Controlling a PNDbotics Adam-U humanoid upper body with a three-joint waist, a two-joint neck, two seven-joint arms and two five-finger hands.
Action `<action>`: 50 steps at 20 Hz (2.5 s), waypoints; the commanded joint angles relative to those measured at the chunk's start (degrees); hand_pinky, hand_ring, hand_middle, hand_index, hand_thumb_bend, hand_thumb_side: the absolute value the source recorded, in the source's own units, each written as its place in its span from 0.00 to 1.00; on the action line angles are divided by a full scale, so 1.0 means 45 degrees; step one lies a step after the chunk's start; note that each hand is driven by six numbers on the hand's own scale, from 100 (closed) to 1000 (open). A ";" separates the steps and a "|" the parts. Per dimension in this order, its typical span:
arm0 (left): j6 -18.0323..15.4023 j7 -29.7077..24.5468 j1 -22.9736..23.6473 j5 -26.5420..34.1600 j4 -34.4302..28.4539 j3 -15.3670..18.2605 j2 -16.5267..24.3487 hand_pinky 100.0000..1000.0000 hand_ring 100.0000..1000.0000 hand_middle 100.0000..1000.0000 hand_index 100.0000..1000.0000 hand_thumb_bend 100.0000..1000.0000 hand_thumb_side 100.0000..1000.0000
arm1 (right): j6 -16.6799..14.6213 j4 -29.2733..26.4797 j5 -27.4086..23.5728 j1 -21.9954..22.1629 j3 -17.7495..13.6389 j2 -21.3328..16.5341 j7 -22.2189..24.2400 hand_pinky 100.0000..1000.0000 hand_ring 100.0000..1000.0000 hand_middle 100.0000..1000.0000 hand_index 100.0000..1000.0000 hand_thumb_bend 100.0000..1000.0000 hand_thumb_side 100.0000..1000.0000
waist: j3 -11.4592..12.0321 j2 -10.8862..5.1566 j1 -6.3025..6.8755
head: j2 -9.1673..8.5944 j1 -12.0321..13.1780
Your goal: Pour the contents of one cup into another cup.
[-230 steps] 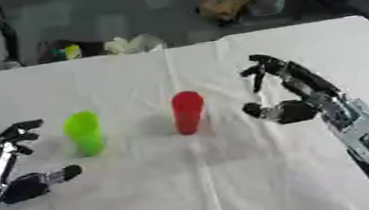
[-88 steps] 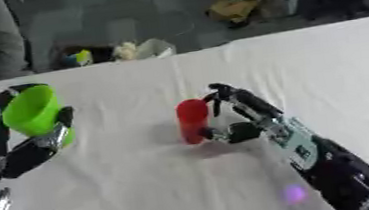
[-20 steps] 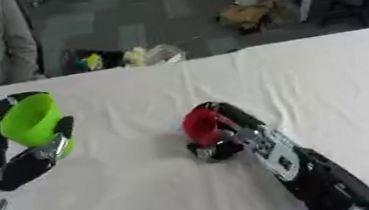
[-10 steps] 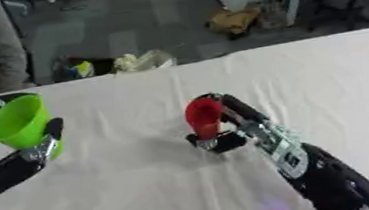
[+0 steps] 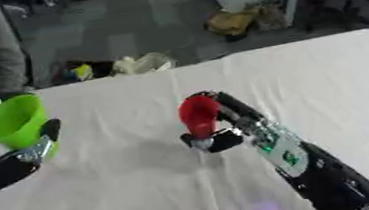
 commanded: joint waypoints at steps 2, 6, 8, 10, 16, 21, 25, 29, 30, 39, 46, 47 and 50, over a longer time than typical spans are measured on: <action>0.0129 -0.0797 -0.0449 -0.0722 -0.0329 -0.0212 0.0749 0.34 0.26 0.31 0.66 0.12 0.21 | -0.0046 -0.0597 -0.0255 -0.0156 0.0324 0.0087 0.0477 0.86 0.85 0.01 0.45 0.00 0.24 | 0.0019 -0.0260 0.0044 | -0.0009 -0.0104; 0.0221 -0.1462 -0.0832 -0.1302 -0.0351 -0.0474 0.0993 0.34 0.26 0.31 0.66 0.14 0.20 | -0.0103 -0.0585 -0.0242 -0.0154 0.0553 0.0307 0.0848 0.86 0.85 0.01 0.45 0.00 0.23 | 0.0060 -0.0305 0.0098 | 0.0027 -0.0219; 0.0230 -0.1669 -0.1085 -0.1501 -0.0338 -0.0621 0.1032 0.34 0.26 0.31 0.66 0.14 0.20 | -0.0167 -0.0514 -0.0200 -0.0201 0.0659 0.0443 0.0994 0.86 0.85 0.01 0.45 0.00 0.23 | 0.0079 -0.0319 0.0118 | 0.0036 -0.0247; 0.0221 -0.1808 -0.1312 -0.1634 -0.0289 -0.0744 0.1006 0.34 0.26 0.31 0.66 0.15 0.19 | -0.0244 -0.0424 -0.0151 -0.0267 0.0749 0.0578 0.1113 0.86 0.85 0.01 0.45 0.00 0.23 | 0.0088 -0.0328 0.0128 | 0.0033 -0.0273; 0.0034 -0.2250 -0.1920 -0.2003 -0.0066 -0.1202 0.0720 0.35 0.26 0.31 0.65 0.16 0.19 | -0.0449 -0.0062 -0.0023 -0.0464 0.0908 0.0917 0.1345 0.86 0.85 0.00 0.45 0.00 0.23 | 0.0151 -0.0336 0.0116 | 0.0020 -0.0323; -0.0254 -0.2658 -0.2317 -0.2317 -0.0012 -0.1599 0.0516 0.35 0.25 0.30 0.65 0.16 0.19 | -0.0570 0.0346 0.0018 -0.0611 0.0945 0.1181 0.1458 0.86 0.86 0.00 0.45 0.00 0.24 | 0.0235 -0.0338 0.0115 | -0.0007 -0.0365; -0.0504 -0.2952 -0.2496 -0.2594 0.0004 -0.1868 0.0372 0.35 0.25 0.30 0.64 0.17 0.18 | -0.0677 0.0765 0.0021 -0.0703 0.0932 0.1390 0.1551 0.86 0.86 0.00 0.45 0.00 0.24 | 0.0290 -0.0338 0.0137 | -0.0017 -0.0386; -0.0744 -0.3198 -0.2607 -0.3037 0.0013 -0.2141 0.0301 0.35 0.25 0.29 0.63 0.18 0.18 | -0.0753 0.1004 0.0019 -0.0762 0.0914 0.1490 0.1587 0.86 0.86 0.00 0.45 0.00 0.24 | 0.0316 -0.0332 0.0162 | -0.0020 -0.0363; -0.0788 -0.3272 -0.2623 -0.3143 0.0024 -0.2195 0.0283 0.35 0.24 0.29 0.63 0.18 0.18 | -0.0765 0.1028 0.0020 -0.0772 0.0910 0.1510 0.1589 0.86 0.86 0.00 0.45 0.00 0.24 | 0.0313 -0.0331 0.0168 | -0.0022 -0.0354; -0.1100 -0.3505 -0.2686 -0.3853 0.0029 -0.2379 0.0150 0.35 0.24 0.29 0.61 0.19 0.17 | -0.0749 0.1286 -0.0095 -0.0817 0.0888 0.1672 0.1683 0.86 0.86 0.00 0.45 0.00 0.24 | 0.0332 -0.0314 0.0248 | -0.0033 -0.0367; -0.1191 -0.3614 -0.2823 -0.4617 0.0189 -0.2466 0.0084 0.35 0.23 0.28 0.61 0.21 0.17 | -0.0769 0.1302 -0.0218 -0.0834 0.0979 0.1794 0.1887 0.87 0.86 0.00 0.45 0.00 0.24 | 0.0299 -0.0304 0.0277 | -0.0042 -0.0414; -0.1192 -0.3645 -0.2849 -0.4765 0.0232 -0.2478 0.0068 0.35 0.23 0.28 0.61 0.21 0.17 | -0.0777 0.1298 -0.0226 -0.0834 0.0990 0.1805 0.1913 0.87 0.86 0.00 0.45 0.00 0.24 | 0.0298 -0.0305 0.0278 | -0.0042 -0.0419; -0.1224 -0.3754 -0.2931 -0.5186 0.0404 -0.2536 0.0007 0.35 0.23 0.28 0.61 0.22 0.17 | -0.0794 0.1278 -0.0257 -0.0856 0.1014 0.1828 0.1970 0.87 0.86 0.00 0.45 0.00 0.24 | 0.0277 -0.0311 0.0285 | -0.0057 -0.0414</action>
